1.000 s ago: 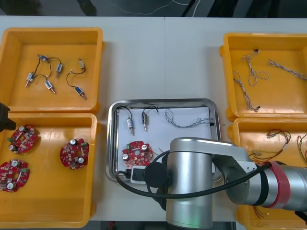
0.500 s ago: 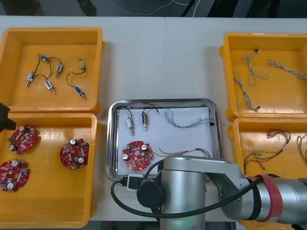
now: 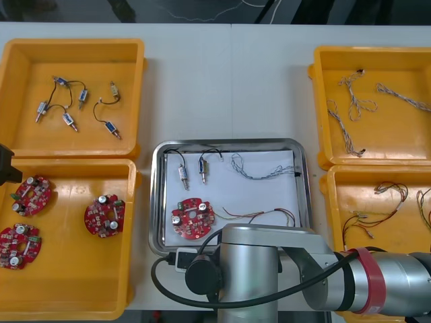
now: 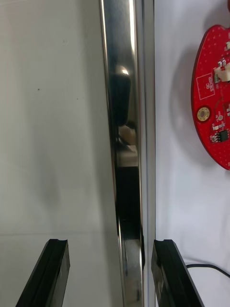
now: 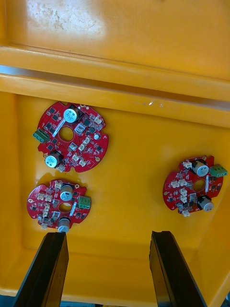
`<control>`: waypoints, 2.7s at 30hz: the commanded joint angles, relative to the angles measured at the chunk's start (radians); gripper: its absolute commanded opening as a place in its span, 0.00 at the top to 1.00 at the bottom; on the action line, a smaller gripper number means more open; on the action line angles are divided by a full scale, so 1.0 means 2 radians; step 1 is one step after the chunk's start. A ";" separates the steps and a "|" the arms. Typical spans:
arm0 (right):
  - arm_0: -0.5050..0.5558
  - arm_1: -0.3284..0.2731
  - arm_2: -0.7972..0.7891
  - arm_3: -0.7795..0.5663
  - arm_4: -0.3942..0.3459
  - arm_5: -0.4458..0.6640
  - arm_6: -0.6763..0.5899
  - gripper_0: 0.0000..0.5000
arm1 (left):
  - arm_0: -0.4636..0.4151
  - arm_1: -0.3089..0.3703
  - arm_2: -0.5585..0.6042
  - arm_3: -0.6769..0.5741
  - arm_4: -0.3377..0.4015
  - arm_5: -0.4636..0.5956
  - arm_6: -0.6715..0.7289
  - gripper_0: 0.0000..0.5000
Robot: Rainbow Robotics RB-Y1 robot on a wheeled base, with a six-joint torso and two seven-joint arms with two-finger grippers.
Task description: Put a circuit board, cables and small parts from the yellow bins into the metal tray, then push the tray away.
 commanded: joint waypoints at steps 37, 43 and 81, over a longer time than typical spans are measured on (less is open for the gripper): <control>-0.012 -0.023 0.022 -0.005 0.022 -0.051 0.019 0.00 | 0.005 -0.005 0.018 -0.015 -0.005 0.003 -0.039 0.00; -0.012 -0.023 0.022 -0.005 0.022 -0.051 0.019 0.22 | 0.005 -0.005 0.018 -0.015 -0.005 0.003 -0.039 0.00; -0.083 -0.042 0.058 -0.005 0.048 -0.051 0.017 1.00 | 0.005 -0.005 0.018 -0.015 -0.005 0.003 -0.039 0.00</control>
